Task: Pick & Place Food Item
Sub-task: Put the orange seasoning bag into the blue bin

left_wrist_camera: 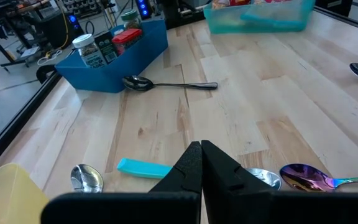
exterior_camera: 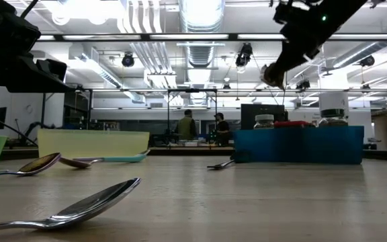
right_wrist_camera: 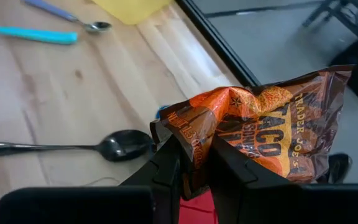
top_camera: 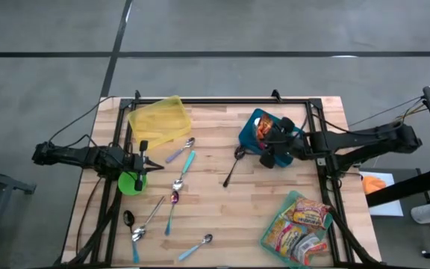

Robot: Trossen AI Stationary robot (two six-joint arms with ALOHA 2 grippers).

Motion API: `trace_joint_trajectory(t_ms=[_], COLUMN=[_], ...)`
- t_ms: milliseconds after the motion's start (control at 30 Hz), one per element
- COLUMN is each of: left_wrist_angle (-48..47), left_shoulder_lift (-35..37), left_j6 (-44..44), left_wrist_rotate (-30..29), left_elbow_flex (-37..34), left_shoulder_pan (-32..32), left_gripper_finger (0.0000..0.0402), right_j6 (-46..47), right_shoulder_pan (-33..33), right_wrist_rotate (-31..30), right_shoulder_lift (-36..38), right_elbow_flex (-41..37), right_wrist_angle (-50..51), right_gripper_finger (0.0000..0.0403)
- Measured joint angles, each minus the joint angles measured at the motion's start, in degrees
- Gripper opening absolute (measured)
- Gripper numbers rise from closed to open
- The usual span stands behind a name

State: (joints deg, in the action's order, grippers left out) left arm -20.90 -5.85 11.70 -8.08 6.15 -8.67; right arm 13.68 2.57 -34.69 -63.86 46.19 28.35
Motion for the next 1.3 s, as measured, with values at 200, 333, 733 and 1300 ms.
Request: trace_joint_trajectory(t_ms=[200,333,733,1300], left_wrist_angle=[0.0,0.01,0.02,0.02], left_shoulder_lift=[0.0,0.0,0.0,0.0], left_j6=[0.0,0.0,0.0,0.0], left_wrist_rotate=[0.0,0.0,0.0,0.0], left_elbow_flex=[0.0,0.0,0.0,0.0], left_shoulder_pan=[-0.02,-0.01,0.0,-0.01], left_gripper_finger=[0.0,0.0,0.0,0.0], right_j6=[0.19,0.23,-1.37,-0.82], right_shoulder_pan=[-4.09,-6.07,-7.99,-6.85], right_wrist_rotate=[0.12,0.29,1.92,-6.83], right_shoulder_lift=[-0.02,-0.02,-0.14,-20.17], right_elbow_flex=[-4.48,-8.23,-13.97,-10.72], right_wrist_angle=[-8.1,-15.72,-24.42,-28.62], right_gripper_finger=[0.0054,0.0054,0.0054,0.0054])
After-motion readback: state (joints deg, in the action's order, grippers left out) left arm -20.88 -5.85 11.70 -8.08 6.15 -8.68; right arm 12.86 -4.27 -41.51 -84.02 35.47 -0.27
